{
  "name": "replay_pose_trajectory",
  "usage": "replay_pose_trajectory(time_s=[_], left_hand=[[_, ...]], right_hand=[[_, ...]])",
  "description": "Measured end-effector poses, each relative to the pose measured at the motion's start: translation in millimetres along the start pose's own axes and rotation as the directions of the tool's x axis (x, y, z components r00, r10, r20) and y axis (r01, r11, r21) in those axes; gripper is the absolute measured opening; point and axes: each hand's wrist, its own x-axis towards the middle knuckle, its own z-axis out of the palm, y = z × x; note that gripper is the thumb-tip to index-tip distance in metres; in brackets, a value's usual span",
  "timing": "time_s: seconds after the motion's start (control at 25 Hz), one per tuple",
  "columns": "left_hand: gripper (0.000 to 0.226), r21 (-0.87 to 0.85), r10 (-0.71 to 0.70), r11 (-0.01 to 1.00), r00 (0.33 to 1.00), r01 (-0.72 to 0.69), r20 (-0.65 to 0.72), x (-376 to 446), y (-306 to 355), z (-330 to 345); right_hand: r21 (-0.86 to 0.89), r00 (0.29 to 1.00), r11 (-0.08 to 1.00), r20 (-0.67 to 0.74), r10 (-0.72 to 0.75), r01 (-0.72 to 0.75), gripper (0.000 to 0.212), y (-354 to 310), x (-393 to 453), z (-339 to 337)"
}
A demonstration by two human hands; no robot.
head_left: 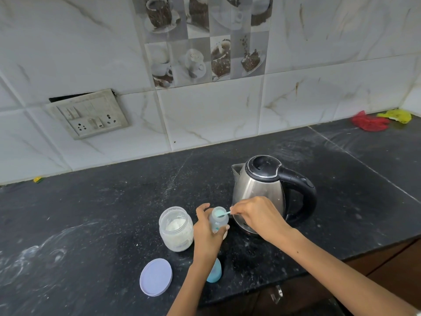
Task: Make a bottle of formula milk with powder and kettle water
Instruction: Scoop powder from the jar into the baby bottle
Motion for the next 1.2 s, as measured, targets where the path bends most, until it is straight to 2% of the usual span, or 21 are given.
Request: replay_pose_trajectory(time_s=[0.12,0.28,0.48,0.6,0.76,0.88,0.96,1.12,1.2], left_hand=[[0.079,-0.057,-0.037,0.998,0.999,0.036,-0.014,-4,1,2],[0.088,-0.073,-0.047,0.996,0.999,0.046,-0.015,-16,7,0],[0.057,0.025,0.008,1.0,0.993,-0.005,-0.121,-49,7,-24],[0.046,0.012,0.004,1.0,0.982,-0.001,-0.19,-68,4,-45],[0.044,0.008,-0.022,1.0,0.973,0.024,-0.228,-85,0,-63],[0.043,-0.006,-0.045,0.999,0.97,0.045,-0.237,-95,-1,-68],[0.043,-0.015,-0.059,0.998,0.968,0.057,-0.242,-98,-2,-69],[0.044,-0.011,-0.047,0.999,0.973,0.046,-0.227,-100,-1,-67],[0.044,-0.004,-0.032,0.999,0.977,0.032,-0.21,-97,0,-63]], right_hand=[[0.123,0.989,0.988,-0.103,0.106,-0.093,0.014,-1,2,-1],[0.259,0.966,0.946,-0.117,0.23,-0.194,0.012,-2,-1,0],[0.523,0.893,0.794,-0.126,0.433,-0.311,0.014,-12,-7,-2],[0.638,0.901,0.716,-0.078,0.427,-0.284,0.016,-29,3,5],[0.612,0.927,0.742,-0.039,0.373,-0.273,0.011,-57,34,35],[0.464,0.945,0.845,-0.043,0.324,-0.268,0.007,-72,51,59],[0.391,0.951,0.875,-0.006,0.31,-0.284,0.009,-79,58,70],[0.388,0.945,0.871,0.004,0.326,-0.302,0.02,-84,60,79],[0.472,0.936,0.823,0.01,0.353,-0.316,0.025,-80,53,75]])
